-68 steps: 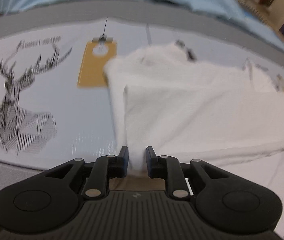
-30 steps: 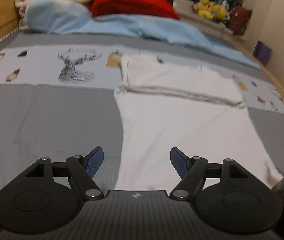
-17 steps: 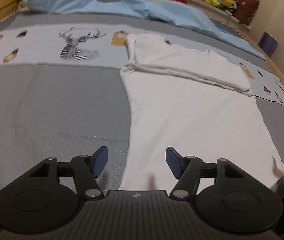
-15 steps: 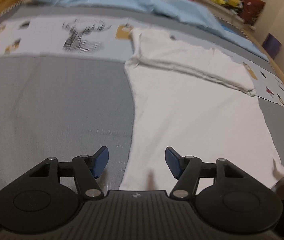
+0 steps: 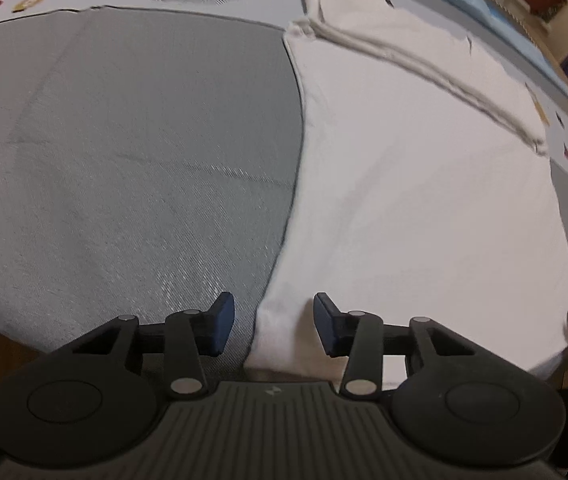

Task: Fold small clothes
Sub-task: 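Move both tools open toward the T-shirt hem, then grasp the T-shirt hem with the left tool while the right tool grasps it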

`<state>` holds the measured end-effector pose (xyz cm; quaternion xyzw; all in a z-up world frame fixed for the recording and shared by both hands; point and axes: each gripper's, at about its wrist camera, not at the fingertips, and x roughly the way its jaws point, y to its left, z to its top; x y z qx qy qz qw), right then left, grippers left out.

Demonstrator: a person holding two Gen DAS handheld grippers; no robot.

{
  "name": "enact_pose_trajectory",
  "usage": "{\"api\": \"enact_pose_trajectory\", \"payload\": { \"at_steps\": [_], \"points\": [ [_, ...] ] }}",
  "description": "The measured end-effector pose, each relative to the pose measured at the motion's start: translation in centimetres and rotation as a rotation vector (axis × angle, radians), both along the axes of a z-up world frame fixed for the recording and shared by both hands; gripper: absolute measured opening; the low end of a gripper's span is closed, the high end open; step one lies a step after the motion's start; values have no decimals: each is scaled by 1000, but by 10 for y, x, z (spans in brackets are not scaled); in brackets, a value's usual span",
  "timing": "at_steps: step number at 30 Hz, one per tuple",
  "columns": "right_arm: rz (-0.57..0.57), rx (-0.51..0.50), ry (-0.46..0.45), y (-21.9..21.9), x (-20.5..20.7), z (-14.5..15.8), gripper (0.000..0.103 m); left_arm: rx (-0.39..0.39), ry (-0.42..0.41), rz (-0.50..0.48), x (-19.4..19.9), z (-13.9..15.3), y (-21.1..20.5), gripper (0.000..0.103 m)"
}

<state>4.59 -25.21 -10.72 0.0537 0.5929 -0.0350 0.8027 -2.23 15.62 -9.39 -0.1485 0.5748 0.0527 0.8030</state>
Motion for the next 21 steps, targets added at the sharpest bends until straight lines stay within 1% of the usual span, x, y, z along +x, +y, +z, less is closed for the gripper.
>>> {"api": "enact_pose_trajectory", "payload": {
  "at_steps": [2, 4, 5, 6, 7, 8, 9, 11, 13, 16, 17, 20, 21],
  "points": [
    [8, -16, 23, 1, 0, -6, 48, 15, 24, -27, 1, -5, -4, 45],
    [26, -32, 29, 4, -1, -9, 46, 38, 23, -49, 1, -8, -9, 41],
    [34, -36, 30, 5, -2, -9, 39, 44, 21, -60, 1, -8, -10, 28],
    [38, -33, 31, 6, -2, -9, 24, 45, 21, -67, 1, -8, -11, 11],
    [39, -26, 30, 6, -2, -8, 13, 44, 21, -70, 0, -7, -11, 7],
    [37, -4, 25, 5, -2, -7, 10, 39, 16, -69, -1, -6, -11, 6],
    [32, 12, 13, 5, -3, -4, 10, 38, 7, -72, -2, -3, -11, 6],
    [38, 17, -16, 5, -6, 3, 10, 29, -18, -77, -6, 4, -10, 6],
    [46, 22, -28, 6, -9, 6, 10, 20, -22, -76, -8, 6, -10, 6],
    [39, 11, 6, 5, -8, -1, 11, 27, 15, -79, -4, -1, -12, 7],
    [34, 9, 19, 4, -7, -3, 12, 31, 26, -79, -3, -3, -12, 9],
    [31, -1, 33, 6, -4, -5, 14, 36, 35, -73, -1, -4, -12, 10],
    [34, -5, 34, 7, -4, -5, 17, 35, 36, -72, -1, -5, -12, 10]
  ]
}}
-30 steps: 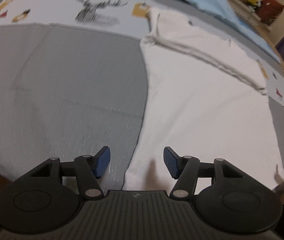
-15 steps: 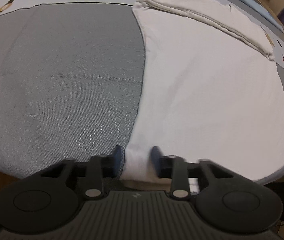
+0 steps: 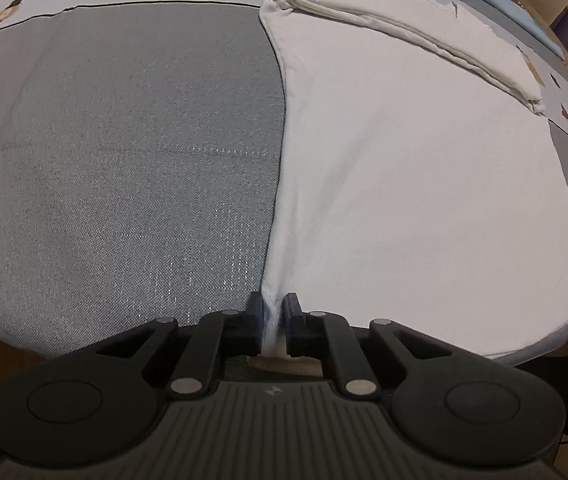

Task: Fold small clothes
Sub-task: 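Grasp the T-shirt hem with the left tool while the right tool grasps it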

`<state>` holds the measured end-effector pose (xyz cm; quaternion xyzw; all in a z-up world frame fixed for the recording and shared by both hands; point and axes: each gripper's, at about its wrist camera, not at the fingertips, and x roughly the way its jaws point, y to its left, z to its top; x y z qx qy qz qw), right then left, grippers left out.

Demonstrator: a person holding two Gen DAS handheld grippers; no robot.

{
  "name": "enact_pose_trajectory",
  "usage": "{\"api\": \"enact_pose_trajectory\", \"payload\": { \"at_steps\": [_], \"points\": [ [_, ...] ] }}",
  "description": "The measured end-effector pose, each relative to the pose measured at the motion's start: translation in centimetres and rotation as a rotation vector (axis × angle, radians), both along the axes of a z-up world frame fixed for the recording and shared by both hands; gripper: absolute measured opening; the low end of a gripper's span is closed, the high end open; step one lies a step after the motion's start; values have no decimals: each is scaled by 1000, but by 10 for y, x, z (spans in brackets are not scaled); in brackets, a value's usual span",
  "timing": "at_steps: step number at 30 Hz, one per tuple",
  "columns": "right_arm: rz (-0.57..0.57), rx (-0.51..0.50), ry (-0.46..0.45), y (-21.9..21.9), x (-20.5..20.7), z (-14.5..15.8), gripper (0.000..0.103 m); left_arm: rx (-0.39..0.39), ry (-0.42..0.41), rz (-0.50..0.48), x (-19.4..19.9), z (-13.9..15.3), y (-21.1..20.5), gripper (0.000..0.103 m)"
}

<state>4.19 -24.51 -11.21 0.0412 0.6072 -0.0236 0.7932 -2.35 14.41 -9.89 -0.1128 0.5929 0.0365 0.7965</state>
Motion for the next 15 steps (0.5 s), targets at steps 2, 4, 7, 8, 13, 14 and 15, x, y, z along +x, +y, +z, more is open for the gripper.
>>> {"api": "enact_pose_trajectory", "payload": {
  "at_steps": [2, 4, 7, 8, 13, 14, 15],
  "points": [
    [6, -7, 4, 1, 2, -2, 19, 0, 0, -1, 0, -1, 0, 10],
    [10, -9, 5, 3, 3, -3, 19, 4, -1, -8, 0, -2, -2, 10],
    [26, -12, 5, 2, 7, -4, 16, 17, -5, -26, 1, -3, -5, 9],
    [31, -8, 3, 3, 6, -4, 12, 22, -9, -34, 1, -2, -6, 7],
    [37, 42, -68, 3, 3, 12, 11, 68, -46, -79, -2, 8, -15, 6],
    [35, 57, -90, 2, 2, 19, 10, 73, -63, -90, -3, 14, -17, 6],
    [33, 80, -122, 1, 1, 28, 10, 75, -85, -100, -6, 21, -20, 5]
  ]
}}
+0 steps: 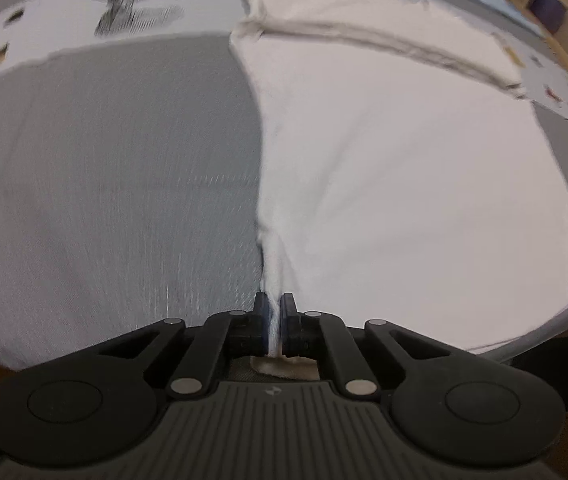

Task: Fold small clothes
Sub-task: 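Grasp the T-shirt hem with the left tool while the right tool grasps it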

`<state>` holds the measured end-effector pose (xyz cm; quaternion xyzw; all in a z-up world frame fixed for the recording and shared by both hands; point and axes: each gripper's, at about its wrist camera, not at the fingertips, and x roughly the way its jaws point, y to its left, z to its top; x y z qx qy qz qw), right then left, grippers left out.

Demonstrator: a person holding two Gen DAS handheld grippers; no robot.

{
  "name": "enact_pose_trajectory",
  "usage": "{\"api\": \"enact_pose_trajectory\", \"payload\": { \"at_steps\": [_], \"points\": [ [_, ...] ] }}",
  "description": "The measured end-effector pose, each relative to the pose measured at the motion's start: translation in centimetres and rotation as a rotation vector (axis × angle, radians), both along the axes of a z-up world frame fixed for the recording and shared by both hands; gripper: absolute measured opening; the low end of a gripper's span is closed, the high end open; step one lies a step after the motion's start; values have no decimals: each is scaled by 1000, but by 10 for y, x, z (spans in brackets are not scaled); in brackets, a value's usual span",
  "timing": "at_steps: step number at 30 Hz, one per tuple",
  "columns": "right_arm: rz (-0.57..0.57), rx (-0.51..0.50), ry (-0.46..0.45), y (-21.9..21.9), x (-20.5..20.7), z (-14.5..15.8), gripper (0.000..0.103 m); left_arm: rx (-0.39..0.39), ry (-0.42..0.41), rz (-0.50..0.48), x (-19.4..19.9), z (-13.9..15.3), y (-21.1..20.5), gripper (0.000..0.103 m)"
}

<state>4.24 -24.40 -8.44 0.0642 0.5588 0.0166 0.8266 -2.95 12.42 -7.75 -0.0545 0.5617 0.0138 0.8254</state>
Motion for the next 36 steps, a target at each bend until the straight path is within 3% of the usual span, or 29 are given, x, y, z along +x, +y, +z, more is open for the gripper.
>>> {"api": "enact_pose_trajectory", "payload": {
  "at_steps": [6, 17, 23, 26, 29, 32, 36],
  "points": [
    [29, 63, -137, -1, -8, 53, 10, -2, -108, -79, -7, 43, -7, 5],
    [41, 119, -247, -7, -28, 97, 10, -1, -181, -125, -28, 76, -15, 5],
    [61, 193, -291, -26, -59, 133, 10, -18, -259, -184, -74, 126, -11, 5],
    [108, 291, -340, -41, -91, 167, 10, -69, -328, -213, -113, 169, 3, 5],
    [135, 354, -401, -62, -117, 193, 10, -92, -363, -220, -137, 192, 18, 5],
    [83, 402, -393, -77, -114, 191, 10, -97, -354, -187, -126, 188, 26, 5],
    [20, 389, -349, -72, -75, 164, 10, -100, -319, -133, -76, 161, 31, 5]
  ]
}}
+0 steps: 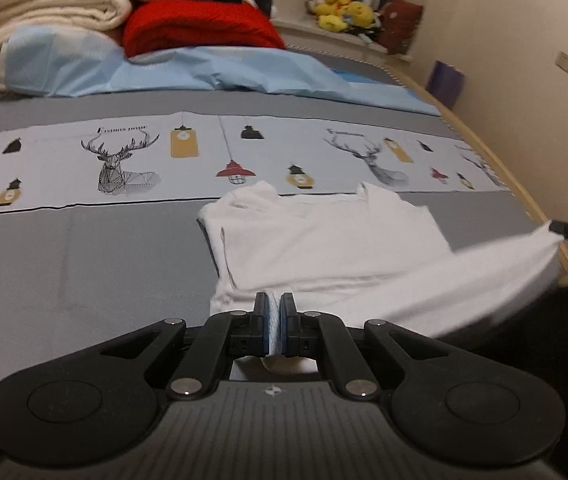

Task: Fold small clothes

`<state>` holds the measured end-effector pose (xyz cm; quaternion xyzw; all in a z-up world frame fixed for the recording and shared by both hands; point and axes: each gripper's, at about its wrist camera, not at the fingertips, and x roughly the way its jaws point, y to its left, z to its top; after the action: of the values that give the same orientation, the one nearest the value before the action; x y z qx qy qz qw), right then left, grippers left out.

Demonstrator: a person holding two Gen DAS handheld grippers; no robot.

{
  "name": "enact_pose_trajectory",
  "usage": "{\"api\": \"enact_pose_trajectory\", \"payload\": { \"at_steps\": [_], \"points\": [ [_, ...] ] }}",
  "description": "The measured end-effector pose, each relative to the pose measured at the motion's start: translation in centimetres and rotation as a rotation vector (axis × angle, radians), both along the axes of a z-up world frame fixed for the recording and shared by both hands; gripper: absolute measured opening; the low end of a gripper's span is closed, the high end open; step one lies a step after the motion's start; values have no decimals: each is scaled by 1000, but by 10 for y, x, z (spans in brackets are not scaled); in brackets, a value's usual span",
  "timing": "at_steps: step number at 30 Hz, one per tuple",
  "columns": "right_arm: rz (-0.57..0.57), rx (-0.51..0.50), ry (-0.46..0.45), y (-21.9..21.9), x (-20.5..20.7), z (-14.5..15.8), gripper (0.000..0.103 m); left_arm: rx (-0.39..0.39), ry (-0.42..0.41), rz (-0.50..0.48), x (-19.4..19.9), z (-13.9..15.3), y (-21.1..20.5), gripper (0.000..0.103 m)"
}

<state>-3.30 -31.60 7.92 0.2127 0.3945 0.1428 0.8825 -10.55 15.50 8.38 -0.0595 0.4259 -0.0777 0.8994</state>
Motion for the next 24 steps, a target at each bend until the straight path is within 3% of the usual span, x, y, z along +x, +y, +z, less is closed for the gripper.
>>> {"api": "enact_pose_trajectory", "payload": {
  "at_steps": [5, 11, 13, 15, 17, 19, 22, 24],
  "points": [
    [-66, -72, 110, 15, 70, -45, 10, 35, 49, 29, 92, -43, 5, 5],
    [-99, -160, 218, 36, 156, -101, 10, 79, 154, 54, 174, -125, 8, 6],
    [-129, -154, 239, 37, 173, -119, 12, 63, 153, 68, 186, -129, 13, 14],
    [-174, -176, 270, 35, 185, -133, 19, 73, 105, 98, 187, -122, 21, 31],
    [-205, -194, 227, 32, 187, -127, 19, 20, 96, 138, 187, -119, 35, 31],
    [-193, -175, 152, 27, 184, -116, 25, -32, 127, 165, 186, -121, 44, 31],
    [-139, -235, 90, 22, 178, -110, 30, -11, 178, 126, 188, -133, 44, 32],
    [-89, -263, 139, 19, 177, -122, 31, 24, 205, 91, 187, -140, 37, 36]
  ]
}}
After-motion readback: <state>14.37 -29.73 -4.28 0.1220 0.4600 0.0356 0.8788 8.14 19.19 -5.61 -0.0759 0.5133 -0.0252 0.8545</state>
